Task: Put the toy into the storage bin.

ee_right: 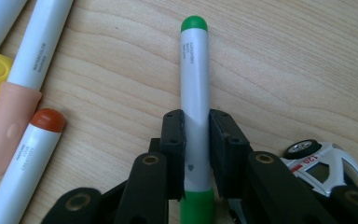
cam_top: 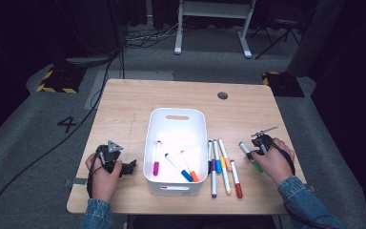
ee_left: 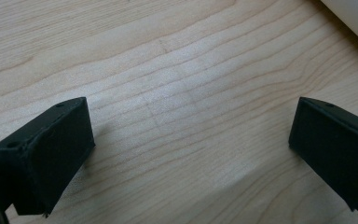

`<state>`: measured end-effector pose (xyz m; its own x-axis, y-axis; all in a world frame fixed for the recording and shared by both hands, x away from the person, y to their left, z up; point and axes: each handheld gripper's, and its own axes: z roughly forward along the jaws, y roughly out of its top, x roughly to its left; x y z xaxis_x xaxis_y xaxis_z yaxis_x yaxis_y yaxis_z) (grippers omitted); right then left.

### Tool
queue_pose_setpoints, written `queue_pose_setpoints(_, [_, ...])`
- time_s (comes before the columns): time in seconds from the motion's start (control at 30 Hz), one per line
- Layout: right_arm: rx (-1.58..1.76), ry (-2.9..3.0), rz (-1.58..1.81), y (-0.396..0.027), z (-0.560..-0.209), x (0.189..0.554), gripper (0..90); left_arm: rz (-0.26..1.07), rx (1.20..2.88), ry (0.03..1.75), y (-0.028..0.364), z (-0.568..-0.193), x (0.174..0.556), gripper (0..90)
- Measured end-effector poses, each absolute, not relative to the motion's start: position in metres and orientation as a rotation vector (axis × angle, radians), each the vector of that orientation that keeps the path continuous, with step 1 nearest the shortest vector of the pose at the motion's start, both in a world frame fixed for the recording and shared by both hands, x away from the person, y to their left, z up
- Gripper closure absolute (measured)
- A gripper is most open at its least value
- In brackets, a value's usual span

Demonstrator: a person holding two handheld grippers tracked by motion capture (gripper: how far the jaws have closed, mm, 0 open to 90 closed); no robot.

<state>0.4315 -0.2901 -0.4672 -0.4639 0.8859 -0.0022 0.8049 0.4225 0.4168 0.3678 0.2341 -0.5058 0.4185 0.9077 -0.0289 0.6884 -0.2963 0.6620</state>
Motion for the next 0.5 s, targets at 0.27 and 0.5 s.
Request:
queue_pose_setpoints(0.27, [1.479,2.481,0.62,-0.29,-0.457,0.43,77.0,0.475,2.077,1.346,0.234,-0.506,0.368,0.0])
queue_pose_setpoints(0.5, [1.429,2.49,0.702,-0.287,-0.437,0.427,77.0,0.475,2.077,1.346,0.234,-0.506,0.368,0.1])
